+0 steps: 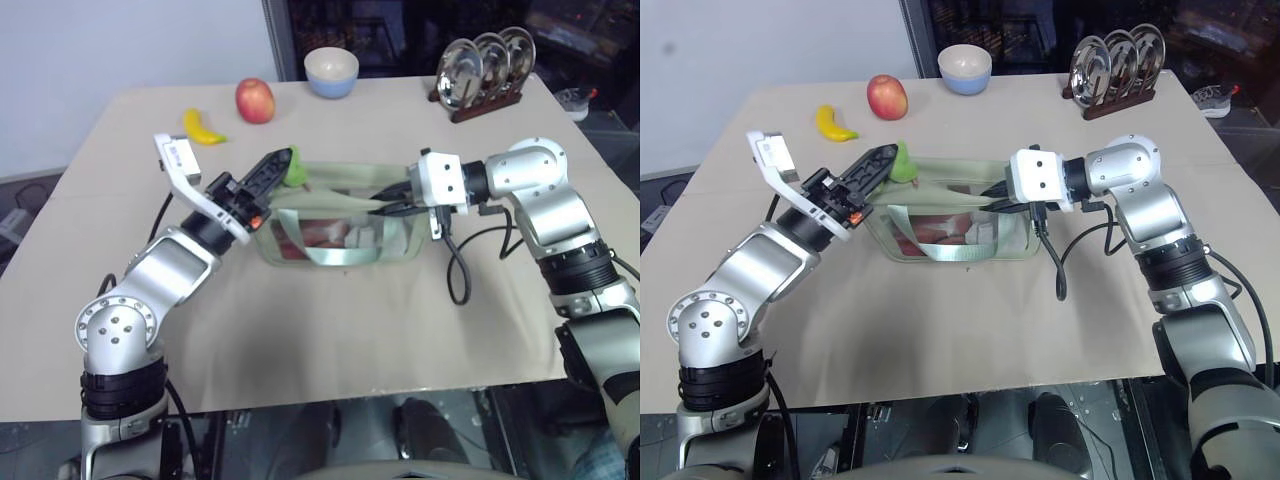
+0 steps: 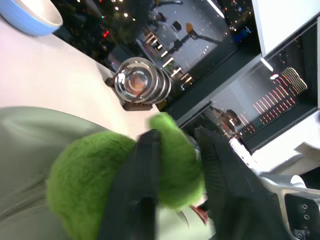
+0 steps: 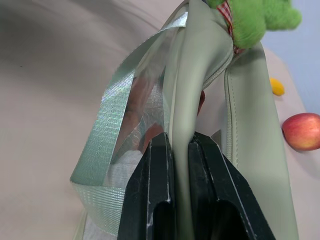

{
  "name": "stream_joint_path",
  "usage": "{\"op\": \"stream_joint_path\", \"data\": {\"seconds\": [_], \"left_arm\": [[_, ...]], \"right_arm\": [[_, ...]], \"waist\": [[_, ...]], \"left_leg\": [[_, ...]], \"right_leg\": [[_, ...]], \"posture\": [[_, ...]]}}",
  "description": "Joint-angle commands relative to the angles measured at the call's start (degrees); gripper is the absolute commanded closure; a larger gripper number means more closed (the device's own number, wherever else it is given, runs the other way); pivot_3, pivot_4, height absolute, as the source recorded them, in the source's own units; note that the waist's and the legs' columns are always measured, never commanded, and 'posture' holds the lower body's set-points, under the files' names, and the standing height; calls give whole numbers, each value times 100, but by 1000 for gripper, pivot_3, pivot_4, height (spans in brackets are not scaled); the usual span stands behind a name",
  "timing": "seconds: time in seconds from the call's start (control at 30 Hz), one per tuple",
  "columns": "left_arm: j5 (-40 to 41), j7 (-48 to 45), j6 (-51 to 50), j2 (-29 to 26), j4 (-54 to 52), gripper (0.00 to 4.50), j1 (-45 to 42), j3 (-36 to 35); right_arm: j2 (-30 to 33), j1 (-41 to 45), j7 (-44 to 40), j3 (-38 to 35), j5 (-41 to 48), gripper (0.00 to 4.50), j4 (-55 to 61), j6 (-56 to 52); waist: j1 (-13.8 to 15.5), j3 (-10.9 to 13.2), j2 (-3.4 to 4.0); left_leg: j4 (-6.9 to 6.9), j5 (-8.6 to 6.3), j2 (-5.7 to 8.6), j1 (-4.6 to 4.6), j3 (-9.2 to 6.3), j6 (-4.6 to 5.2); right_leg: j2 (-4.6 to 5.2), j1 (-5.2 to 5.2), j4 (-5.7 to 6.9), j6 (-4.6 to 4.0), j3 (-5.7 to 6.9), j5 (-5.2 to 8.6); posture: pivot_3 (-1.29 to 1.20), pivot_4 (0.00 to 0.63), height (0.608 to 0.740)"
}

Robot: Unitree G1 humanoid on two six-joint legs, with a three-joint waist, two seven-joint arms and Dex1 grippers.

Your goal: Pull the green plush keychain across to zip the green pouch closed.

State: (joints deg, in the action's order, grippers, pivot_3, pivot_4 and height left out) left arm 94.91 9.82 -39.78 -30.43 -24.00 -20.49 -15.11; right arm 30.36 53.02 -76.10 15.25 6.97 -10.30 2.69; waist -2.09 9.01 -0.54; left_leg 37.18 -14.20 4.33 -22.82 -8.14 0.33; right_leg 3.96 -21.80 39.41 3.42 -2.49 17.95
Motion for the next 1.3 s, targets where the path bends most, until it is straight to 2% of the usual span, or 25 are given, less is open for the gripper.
{"op": "stream_joint_path", "data": {"seconds": [0.03, 0.27, 0.5, 0.73, 0.8, 0.87, 0.93, 1.03, 1.13, 1.3], "left_arm": [[474, -323, -172, -266, -317, 2795, 18, -128], [1065, -1474, -610, -1134, -406, 2795, 335, -644], [710, -2077, -719, -1571, -355, 2795, 844, -924], [-1752, -4266, 8, -1941, -775, 2795, 2255, -2150], [-2745, -4824, 396, -2066, -731, 2795, 2754, -2235], [-3533, -5088, 811, -2050, -666, 2795, 3001, -2116], [-3918, -5173, 1060, -1905, -577, 2795, 3027, -1962], [-4927, -5292, 1659, -1736, -414, 2795, 3060, -1524], [-5519, -5154, 2078, -1414, -132, 2795, 2818, -1144], [-5934, -5211, 2322, -1087, 112, 2795, 2550, -691]], "right_arm": [[-42, 149, -9, -87, 157, 4500, 315, 7], [-54, 160, -14, -100, 155, 4500, 272, 19], [-81, 168, -20, -95, 148, 4500, 237, 24], [-21, 162, -13, -129, 101, 4500, 182, 43], [-1, 157, -13, -134, 112, 4500, 171, 45], [1, 158, -17, -134, 120, 4500, 154, 44], [-4, 161, -17, -127, 119, 4500, 132, 55], [-5, 160, -21, -125, 119, 4500, 116, 62], [-12, 161, -14, -130, 129, 4500, 129, 43], [-7, 140, -6, -133, 146, 4500, 198, 2]], "waist": [[-3, 0, 0], [-12, 7, -2], [-14, 9, -2], [-25, 17, 8], [-15, 18, 7], [-2, 23, 16], [20, 24, 14], [23, 24, 14], [16, 24, 14], [-7, 24, 13]], "left_leg": [[0, 0, 0, 0, 0, 0], [-1, 0, -2, 0, 0, 0], [-1, 0, 0, 0, 0, 0], [-25, 0, -2, 1, 14, -1], [-28, 1, -7, -1, 12, -2], [-36, 1, -7, -1, 15, -2], [-43, 1, -6, -1, 11, -2], [-50, 0, -5, -1, 8, -2], [-62, 0, -5, -1, 8, -2], [-66, 0, -5, -7, 6, -1]], "right_leg": [[0, 0, 0, 0, 0, 0], [-3, -1, 0, 0, 0, 0], [-1, -1, 0, 0, 0, 0], [-2, -14, -8, -2, -16, 1], [-3, -23, -13, -2, -12, 1], [-2, -22, -20, -2, -14, 1], [2, -22, -25, -2, -8, 1], [5, -20, -33, -2, -4, 0], [6, -22, -41, -2, -6, 0], [6, -23, -48, -2, -6, 0]], "posture": [[0, 150, 740], [0, 150, 740], [0, 150, 740], [0, 150, 740], [0, 150, 740], [0, 150, 740], [0, 150, 740], [0, 150, 740], [0, 150, 740], [0, 150, 740]]}}
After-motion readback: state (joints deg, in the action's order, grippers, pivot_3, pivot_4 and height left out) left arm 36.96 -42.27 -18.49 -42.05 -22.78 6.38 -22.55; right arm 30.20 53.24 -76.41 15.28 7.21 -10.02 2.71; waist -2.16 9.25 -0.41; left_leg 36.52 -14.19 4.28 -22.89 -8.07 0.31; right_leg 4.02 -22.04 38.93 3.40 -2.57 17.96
